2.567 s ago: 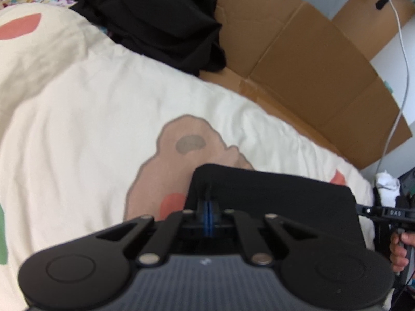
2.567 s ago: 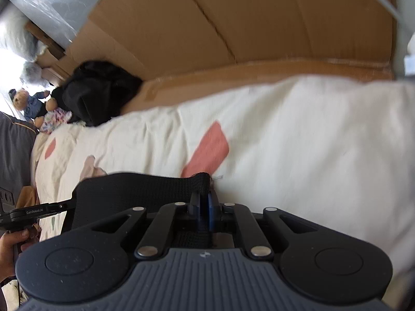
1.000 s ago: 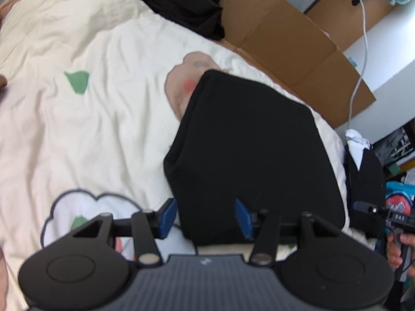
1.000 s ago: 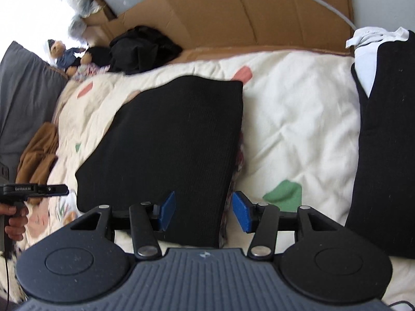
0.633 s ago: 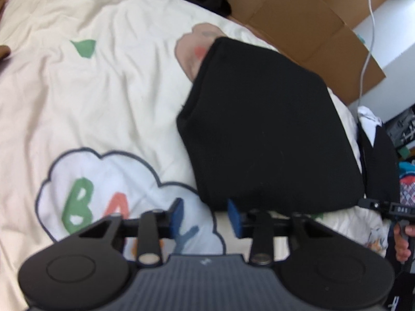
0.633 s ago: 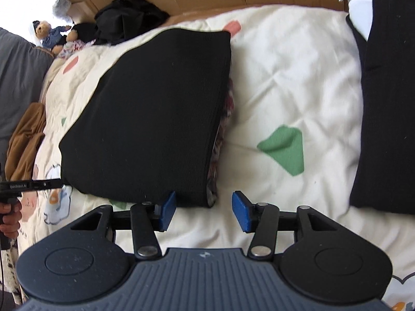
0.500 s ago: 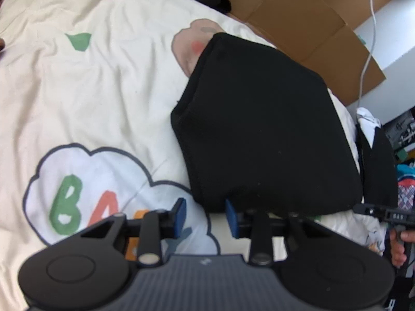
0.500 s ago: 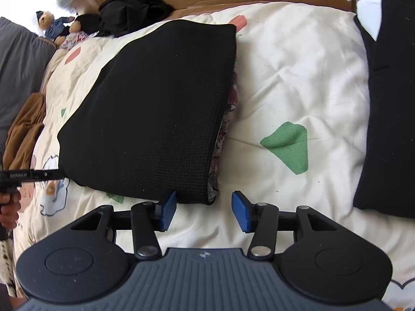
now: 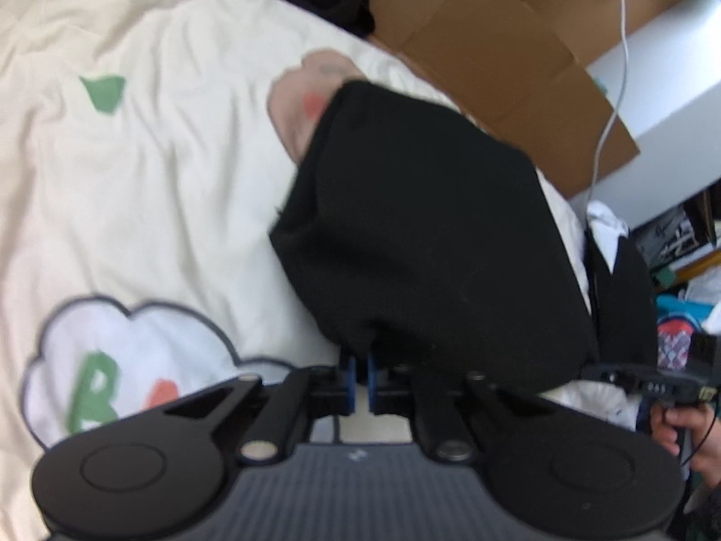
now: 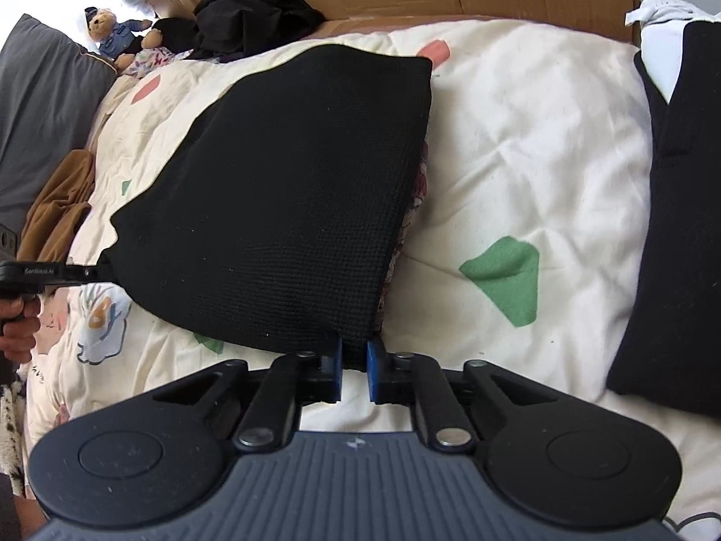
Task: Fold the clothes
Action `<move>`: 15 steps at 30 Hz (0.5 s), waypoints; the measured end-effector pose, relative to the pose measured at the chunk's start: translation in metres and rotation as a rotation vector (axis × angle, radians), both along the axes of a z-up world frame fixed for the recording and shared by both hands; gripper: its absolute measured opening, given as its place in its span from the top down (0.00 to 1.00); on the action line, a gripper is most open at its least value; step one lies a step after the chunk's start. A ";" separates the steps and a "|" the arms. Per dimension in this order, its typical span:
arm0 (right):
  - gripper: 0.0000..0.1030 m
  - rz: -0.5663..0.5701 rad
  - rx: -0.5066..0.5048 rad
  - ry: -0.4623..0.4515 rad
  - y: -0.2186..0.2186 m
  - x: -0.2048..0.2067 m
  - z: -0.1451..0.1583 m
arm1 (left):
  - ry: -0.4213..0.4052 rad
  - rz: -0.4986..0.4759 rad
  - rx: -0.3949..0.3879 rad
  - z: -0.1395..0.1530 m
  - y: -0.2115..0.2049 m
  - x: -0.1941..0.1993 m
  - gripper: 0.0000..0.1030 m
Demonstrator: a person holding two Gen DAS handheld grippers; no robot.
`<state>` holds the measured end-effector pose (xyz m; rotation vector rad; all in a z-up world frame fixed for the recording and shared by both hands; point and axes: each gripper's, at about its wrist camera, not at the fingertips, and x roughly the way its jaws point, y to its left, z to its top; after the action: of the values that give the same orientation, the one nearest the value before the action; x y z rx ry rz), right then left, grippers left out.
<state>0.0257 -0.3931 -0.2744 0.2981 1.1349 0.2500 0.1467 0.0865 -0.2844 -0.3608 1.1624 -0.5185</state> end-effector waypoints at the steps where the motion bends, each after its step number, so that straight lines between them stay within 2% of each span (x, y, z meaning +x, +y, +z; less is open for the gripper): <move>1: 0.91 -0.004 0.004 0.001 -0.001 0.000 -0.001 | -0.002 -0.012 0.013 -0.002 0.000 0.000 0.96; 7: 0.91 -0.017 -0.003 0.020 -0.002 0.000 -0.010 | 0.008 -0.066 0.079 -0.015 -0.010 -0.012 0.95; 12: 0.91 -0.020 -0.004 0.017 -0.004 0.000 -0.009 | -0.008 -0.100 0.089 -0.015 -0.010 -0.014 0.94; 15: 0.91 -0.015 -0.013 0.013 -0.003 -0.001 -0.007 | 0.001 -0.080 0.055 -0.014 -0.005 -0.013 0.95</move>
<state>0.0244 -0.3964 -0.2813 0.2968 1.1462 0.2274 0.1341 0.0820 -0.2980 -0.2682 1.1935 -0.5552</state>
